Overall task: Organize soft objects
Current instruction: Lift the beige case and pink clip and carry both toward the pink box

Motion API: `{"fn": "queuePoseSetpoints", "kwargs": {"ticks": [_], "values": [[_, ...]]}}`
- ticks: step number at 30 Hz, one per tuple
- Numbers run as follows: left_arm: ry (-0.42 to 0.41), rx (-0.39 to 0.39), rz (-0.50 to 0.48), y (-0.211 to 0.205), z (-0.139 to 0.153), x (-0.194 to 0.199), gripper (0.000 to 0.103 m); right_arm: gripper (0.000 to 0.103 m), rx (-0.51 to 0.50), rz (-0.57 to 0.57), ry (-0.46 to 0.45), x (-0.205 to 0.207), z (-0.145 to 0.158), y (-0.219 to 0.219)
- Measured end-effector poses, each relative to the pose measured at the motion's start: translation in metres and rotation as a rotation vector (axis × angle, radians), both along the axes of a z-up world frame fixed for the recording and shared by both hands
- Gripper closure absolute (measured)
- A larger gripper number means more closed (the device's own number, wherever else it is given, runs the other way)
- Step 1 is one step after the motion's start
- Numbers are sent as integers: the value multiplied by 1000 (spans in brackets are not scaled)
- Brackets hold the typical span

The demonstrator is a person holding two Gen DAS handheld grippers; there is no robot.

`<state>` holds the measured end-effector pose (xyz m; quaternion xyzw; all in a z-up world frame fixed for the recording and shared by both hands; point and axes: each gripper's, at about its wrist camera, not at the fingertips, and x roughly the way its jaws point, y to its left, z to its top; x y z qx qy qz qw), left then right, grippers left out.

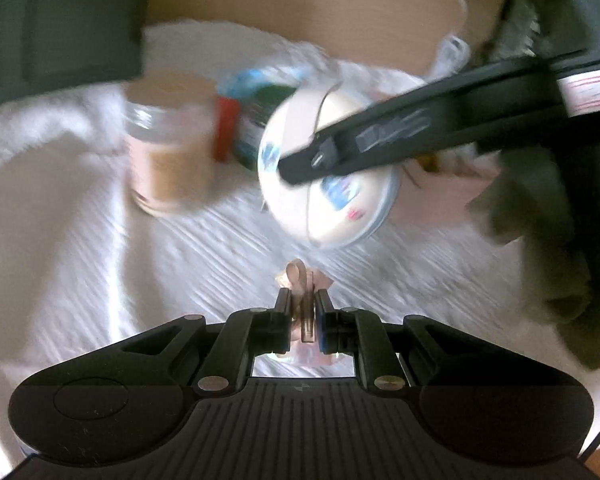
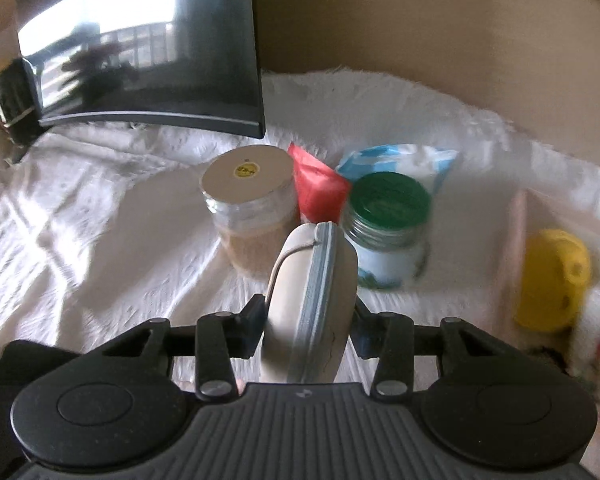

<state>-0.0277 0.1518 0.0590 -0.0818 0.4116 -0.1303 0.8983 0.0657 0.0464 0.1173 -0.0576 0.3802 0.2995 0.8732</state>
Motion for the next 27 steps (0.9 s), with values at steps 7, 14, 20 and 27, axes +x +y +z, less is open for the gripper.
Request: {"fn": "queuePoseSetpoints", "kwargs": {"ticks": [7,14,20,27], "values": [[58,-47,-178,-50,-7,2,88,60,0,-140,-19,-53,11,-89],[57,-76,-359,-105,2,28,88,60,-41,-389,-2,-82,-6,-176],[-55,-96,-389,-132,40,75,88,60,-8,-551,0,-104,-11,-225],[-190,-132,-353,-163,94,156,87,60,10,-623,-15,-112,-11,-244]]}}
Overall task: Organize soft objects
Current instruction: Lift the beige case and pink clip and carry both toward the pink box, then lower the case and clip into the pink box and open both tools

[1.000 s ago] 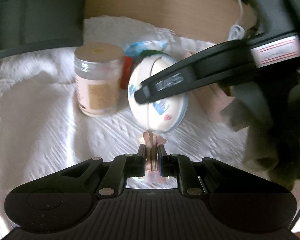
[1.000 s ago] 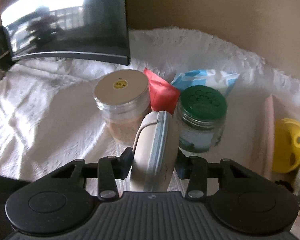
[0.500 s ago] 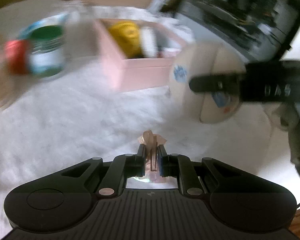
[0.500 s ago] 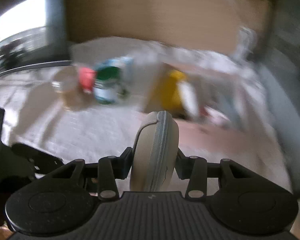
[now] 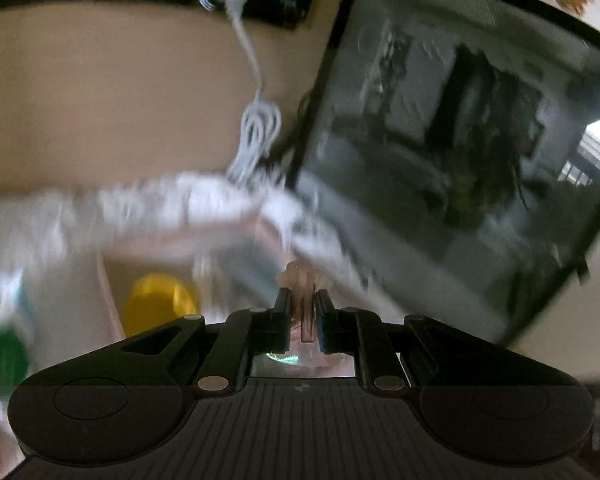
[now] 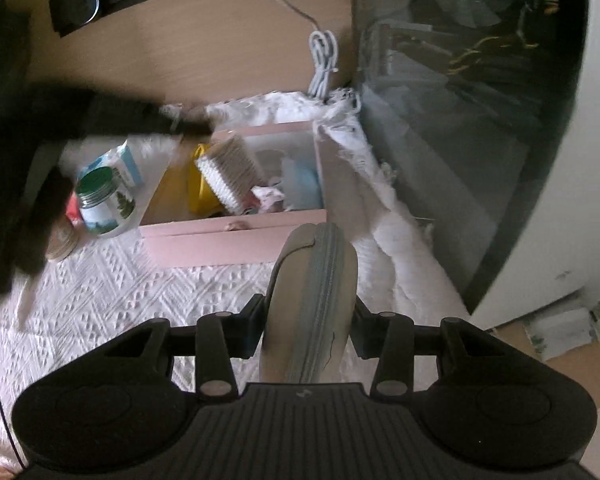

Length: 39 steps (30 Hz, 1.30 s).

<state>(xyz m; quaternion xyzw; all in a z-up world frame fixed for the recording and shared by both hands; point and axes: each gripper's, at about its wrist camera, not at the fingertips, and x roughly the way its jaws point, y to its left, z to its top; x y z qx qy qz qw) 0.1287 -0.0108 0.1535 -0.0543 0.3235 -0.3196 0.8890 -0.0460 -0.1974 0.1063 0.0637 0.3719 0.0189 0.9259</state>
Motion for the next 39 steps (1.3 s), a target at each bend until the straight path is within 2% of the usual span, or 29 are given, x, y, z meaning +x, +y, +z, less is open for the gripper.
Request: {"fn": "queuePoseSetpoints", "kwargs": {"ticks": [1,3,4,6,7,8,9,10,11,12,13,16,19,21,25,28,31,33,34,36,39], "values": [[14,-5,5,-4,5,11,87,60,3,-7,0,0,0,-1],[61,-6,29,-14,1,36,80,60,6,-18,2,-1,1,-1],[68,31,49,-19,-6,44,78,60,8,-22,4,-2,0,-1],[49,210,98,-34,-25,52,79,60,7,-30,13,-2,-1,-1],[22,265,117,-37,-33,52,79,60,4,-33,17,-2,-2,-1],[1,251,137,-33,-38,51,79,60,-1,-33,21,-3,-3,-1],[-4,186,165,-24,-37,50,79,60,-4,-33,24,-2,-4,0],[11,79,220,-8,-35,50,79,60,-7,-32,26,-2,-4,-1],[36,4,257,3,-33,50,79,60,-7,-30,27,-1,-4,-1],[62,-46,277,12,-30,52,79,60,-5,-28,28,1,-5,-2],[73,-60,284,19,-27,50,79,60,-2,-24,30,4,-5,-3],[42,-34,291,31,-19,38,79,60,8,-3,13,15,1,-4],[66,-66,294,56,-19,4,79,60,-10,35,-52,37,20,-5],[96,-76,290,68,-23,-17,79,60,-71,63,-103,58,35,-3],[136,-29,280,87,-30,-66,79,60,-241,130,-165,111,53,23],[174,-30,309,104,-40,-94,79,60,-452,164,-184,158,34,57],[210,-26,370,127,-47,-111,79,60,-568,206,-115,197,-5,83],[224,-10,428,145,-50,-120,79,60,-559,234,-28,214,-23,93],[227,-7,455,153,-51,-124,79,57,-529,246,-2,217,-27,96],[231,-15,513,172,-52,-131,79,54,-471,260,-19,208,-23,100],[242,-27,563,189,-54,-139,79,42,-373,312,-22,192,-10,98]]}}
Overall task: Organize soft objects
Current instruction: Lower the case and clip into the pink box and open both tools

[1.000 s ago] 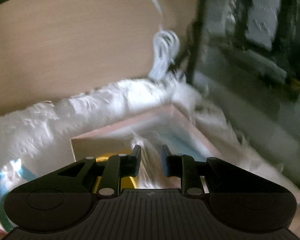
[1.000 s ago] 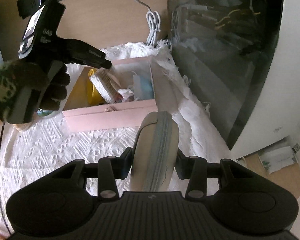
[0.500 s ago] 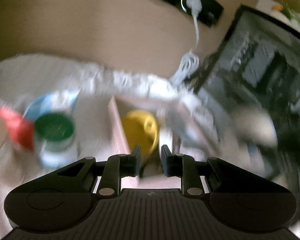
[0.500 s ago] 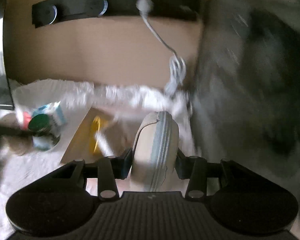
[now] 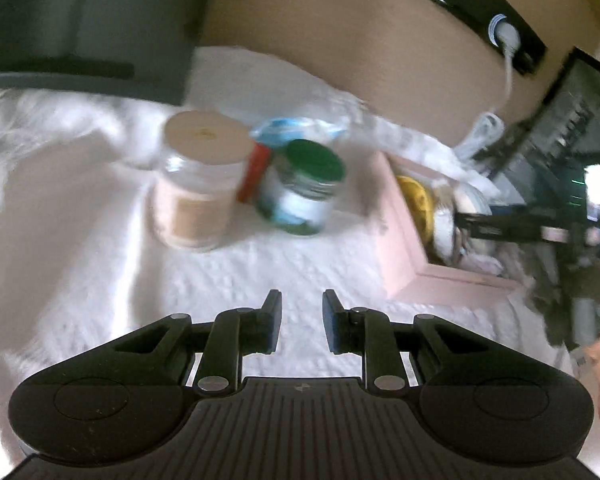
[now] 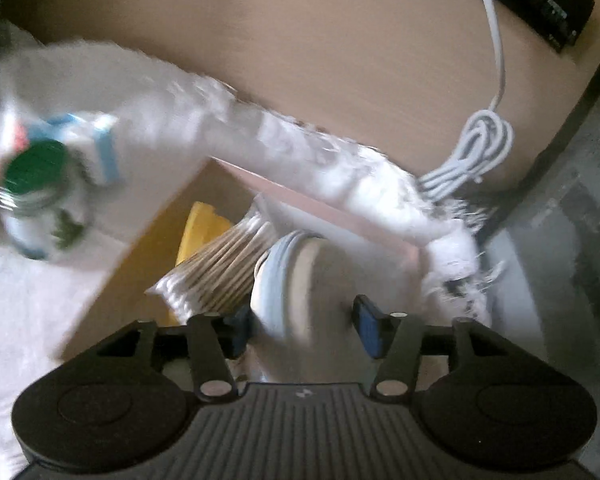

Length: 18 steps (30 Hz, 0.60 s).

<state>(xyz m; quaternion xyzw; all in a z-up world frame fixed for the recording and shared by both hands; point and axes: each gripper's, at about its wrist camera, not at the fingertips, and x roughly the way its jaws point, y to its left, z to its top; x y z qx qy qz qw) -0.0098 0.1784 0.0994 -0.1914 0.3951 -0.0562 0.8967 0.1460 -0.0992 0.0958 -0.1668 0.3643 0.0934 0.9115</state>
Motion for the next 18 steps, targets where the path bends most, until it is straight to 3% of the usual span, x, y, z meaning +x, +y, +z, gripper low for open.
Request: {"fn": "queuePoseSetpoints", "kwargs": {"ticks": [4,9,11,12,13,18], "values": [[9,-20,24,9,-3,-9,79,29,194,69,13,-19,24,-12],[10,-19,15,6,-3,-13,79,29,366,3,-63,-29,31,-29],[13,-15,16,6,-3,-16,79,39,362,-57,-32,-19,19,-31],[16,-11,19,6,-3,-17,79,51,367,-75,6,-12,11,-31],[20,-9,24,7,-4,-17,79,57,377,-89,51,-4,-1,-33],[41,6,55,15,-6,-21,79,57,366,-121,114,4,-22,-34]]}}
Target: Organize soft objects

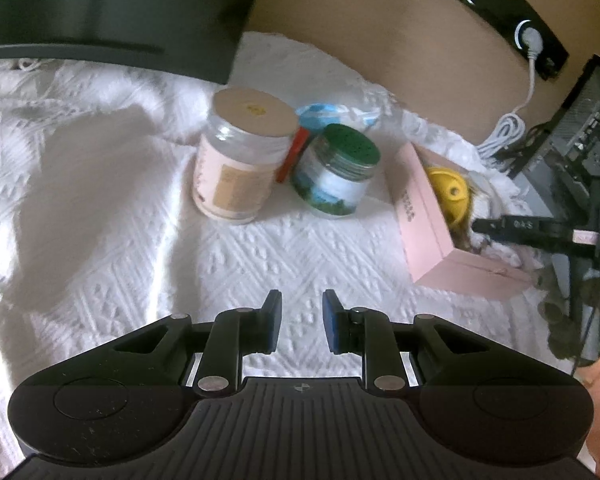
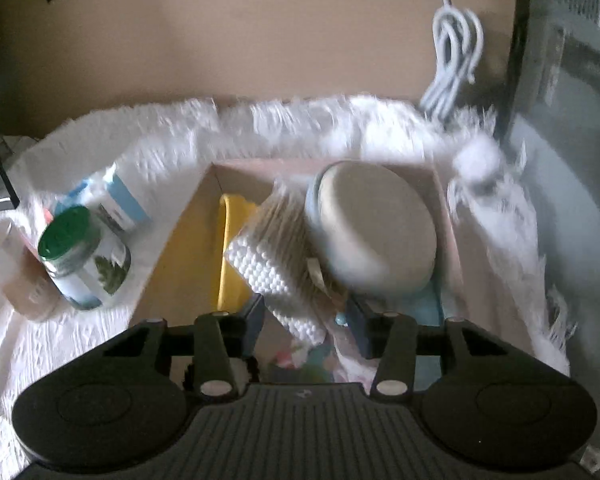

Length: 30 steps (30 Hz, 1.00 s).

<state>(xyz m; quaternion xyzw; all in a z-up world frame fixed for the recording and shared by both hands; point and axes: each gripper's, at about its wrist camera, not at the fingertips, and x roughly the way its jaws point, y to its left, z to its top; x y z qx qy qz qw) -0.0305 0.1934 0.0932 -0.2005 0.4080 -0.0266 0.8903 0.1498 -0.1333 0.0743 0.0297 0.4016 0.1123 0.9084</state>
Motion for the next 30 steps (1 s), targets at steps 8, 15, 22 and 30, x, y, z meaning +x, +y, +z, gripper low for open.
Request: {"fn": "queuePoseSetpoints", "kwargs": {"ticks": [8,15,22,30], "values": [[10,115,67,13,-4,0,79,46,-47,96,-173,-39,58,19],[-11,98,71,26,-3,-7,79,46,61,364,-86,-12,97,106],[-50,22,83,46,-3,-22,79,46,22,591,52,61,102,223],[-27,-4,162,72,-13,-43,79,54,20,594,260,143,47,293]]}}
